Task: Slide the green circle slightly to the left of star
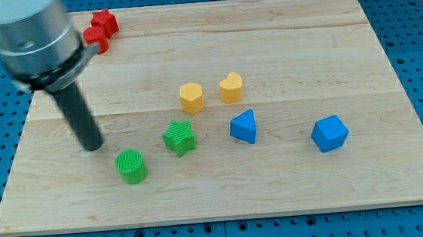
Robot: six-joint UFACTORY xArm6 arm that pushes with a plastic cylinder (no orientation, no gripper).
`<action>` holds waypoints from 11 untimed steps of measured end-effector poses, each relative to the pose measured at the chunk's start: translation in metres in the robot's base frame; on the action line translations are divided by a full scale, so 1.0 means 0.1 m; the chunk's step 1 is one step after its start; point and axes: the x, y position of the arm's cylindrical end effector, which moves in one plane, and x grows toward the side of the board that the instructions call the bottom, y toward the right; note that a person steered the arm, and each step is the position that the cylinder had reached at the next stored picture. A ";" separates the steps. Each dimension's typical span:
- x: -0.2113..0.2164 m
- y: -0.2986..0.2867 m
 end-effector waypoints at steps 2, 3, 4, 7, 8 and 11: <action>1.11 0.66; 0.75 0.91; 0.47 0.47; 0.06 0.52; -0.18 0.61; -1.64 -1.10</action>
